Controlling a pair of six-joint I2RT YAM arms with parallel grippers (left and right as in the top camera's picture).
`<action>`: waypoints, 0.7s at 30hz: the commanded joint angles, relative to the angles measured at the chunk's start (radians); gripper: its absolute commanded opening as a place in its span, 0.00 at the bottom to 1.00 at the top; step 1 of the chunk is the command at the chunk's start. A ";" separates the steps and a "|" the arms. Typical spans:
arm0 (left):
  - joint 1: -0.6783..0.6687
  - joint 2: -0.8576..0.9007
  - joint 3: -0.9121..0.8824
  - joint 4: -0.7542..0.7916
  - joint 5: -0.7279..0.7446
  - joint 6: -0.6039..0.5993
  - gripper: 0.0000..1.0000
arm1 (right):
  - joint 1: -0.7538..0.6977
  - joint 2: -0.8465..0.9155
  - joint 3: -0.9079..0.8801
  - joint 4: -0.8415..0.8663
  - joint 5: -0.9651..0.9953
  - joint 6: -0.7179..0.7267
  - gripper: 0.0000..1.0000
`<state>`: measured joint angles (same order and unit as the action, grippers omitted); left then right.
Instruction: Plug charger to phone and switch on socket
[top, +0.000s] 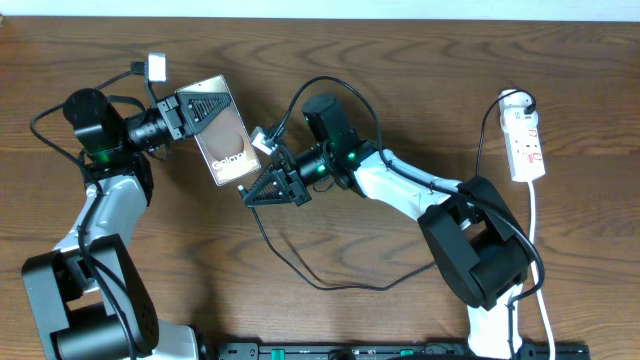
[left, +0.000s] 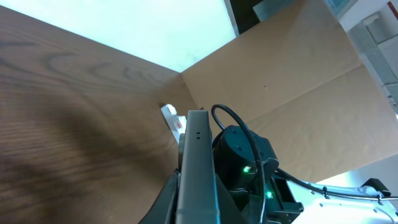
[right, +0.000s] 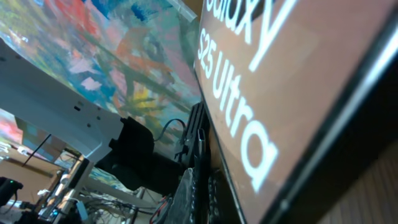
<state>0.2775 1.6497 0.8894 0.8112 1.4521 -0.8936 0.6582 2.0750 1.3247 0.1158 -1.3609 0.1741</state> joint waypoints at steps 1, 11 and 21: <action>-0.002 -0.004 -0.005 0.005 -0.002 -0.009 0.08 | 0.001 0.005 0.000 0.002 0.001 -0.003 0.01; -0.002 -0.004 -0.005 0.005 -0.001 -0.009 0.07 | -0.005 0.005 0.000 0.025 0.000 -0.003 0.01; -0.002 -0.004 -0.005 0.005 0.003 -0.009 0.07 | -0.009 0.005 0.000 0.051 0.029 0.015 0.01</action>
<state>0.2775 1.6497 0.8894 0.8108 1.4525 -0.8936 0.6571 2.0750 1.3247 0.1581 -1.3510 0.1753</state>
